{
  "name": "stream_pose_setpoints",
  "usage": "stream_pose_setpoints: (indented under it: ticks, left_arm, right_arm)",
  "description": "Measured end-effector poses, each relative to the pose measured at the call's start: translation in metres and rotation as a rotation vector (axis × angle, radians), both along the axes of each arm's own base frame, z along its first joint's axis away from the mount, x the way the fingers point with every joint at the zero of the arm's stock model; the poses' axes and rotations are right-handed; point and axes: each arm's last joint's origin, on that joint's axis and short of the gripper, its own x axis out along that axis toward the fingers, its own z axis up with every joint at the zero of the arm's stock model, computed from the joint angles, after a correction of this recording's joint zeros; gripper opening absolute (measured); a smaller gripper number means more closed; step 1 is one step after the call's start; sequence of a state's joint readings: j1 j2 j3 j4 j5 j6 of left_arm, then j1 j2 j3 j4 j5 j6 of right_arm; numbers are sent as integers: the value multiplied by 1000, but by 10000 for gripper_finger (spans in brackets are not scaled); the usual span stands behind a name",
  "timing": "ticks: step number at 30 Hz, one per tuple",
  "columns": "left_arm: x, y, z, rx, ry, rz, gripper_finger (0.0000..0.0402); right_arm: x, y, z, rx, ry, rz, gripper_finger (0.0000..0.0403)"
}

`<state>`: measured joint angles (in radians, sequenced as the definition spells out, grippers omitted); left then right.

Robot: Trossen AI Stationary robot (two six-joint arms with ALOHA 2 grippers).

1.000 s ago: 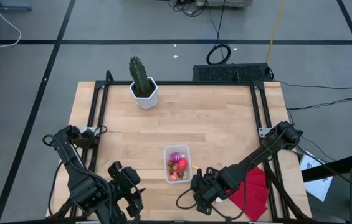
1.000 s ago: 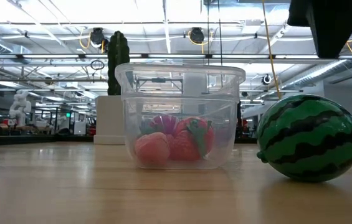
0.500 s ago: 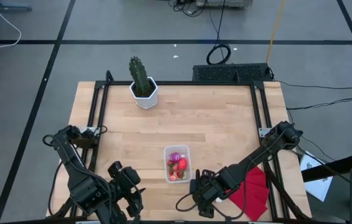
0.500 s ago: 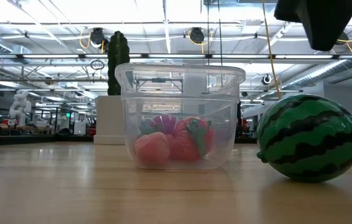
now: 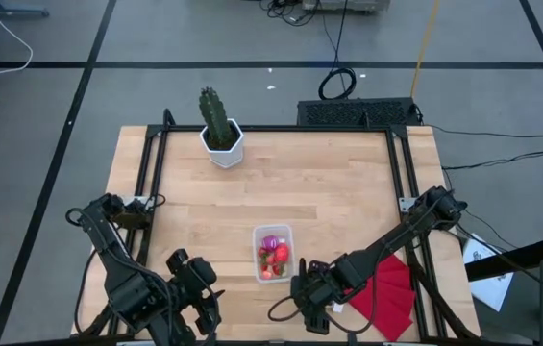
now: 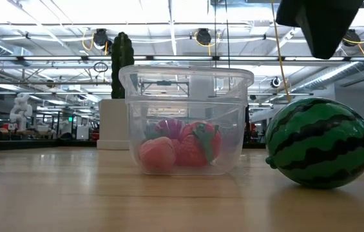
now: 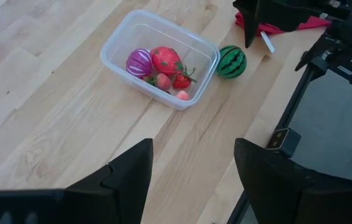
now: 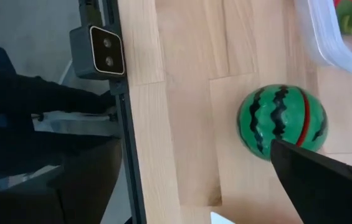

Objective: Pick and placing Produce into tupperware
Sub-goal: Put the watermelon into the transparent bin

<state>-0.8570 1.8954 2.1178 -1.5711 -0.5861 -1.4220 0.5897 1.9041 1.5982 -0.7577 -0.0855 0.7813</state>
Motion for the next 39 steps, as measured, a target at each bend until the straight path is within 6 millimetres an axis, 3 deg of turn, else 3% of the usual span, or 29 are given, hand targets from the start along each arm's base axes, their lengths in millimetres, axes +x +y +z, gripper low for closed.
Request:
stream_pose_setpoints:
  ticks: [8,20,39]
  left_arm:
    - [0,0,0,2,1,-3,230]
    - [-1,-1,0,3,1,-7,230]
    - [1,1,0,17,7,-21,230]
  right_arm:
    - [4,-4,0,5,-6,-31,396]
    - [13,-27,-2,-11,48,-146,397]
    - [7,-40,-47,0,63,-186,397]
